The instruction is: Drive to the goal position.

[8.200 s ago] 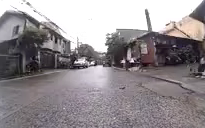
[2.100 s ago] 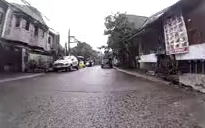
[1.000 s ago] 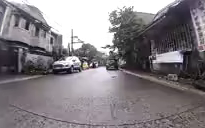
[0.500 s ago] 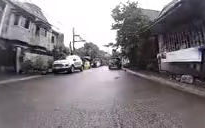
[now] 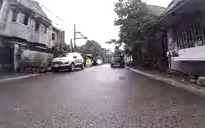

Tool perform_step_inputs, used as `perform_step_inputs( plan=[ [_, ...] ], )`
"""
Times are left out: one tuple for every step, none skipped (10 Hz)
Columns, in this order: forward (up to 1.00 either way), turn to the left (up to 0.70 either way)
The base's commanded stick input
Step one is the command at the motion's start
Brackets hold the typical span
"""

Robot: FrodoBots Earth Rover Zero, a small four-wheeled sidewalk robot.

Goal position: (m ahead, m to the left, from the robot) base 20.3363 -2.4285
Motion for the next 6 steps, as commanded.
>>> perform_step_inputs(
  plan=[
    [1.0, 0.0],
    [1.0, 0.0],
    [1.0, 0.0],
    [1.0, 0.0],
    [1.0, 0.0],
    [1.0, 0.0]
  ],
)
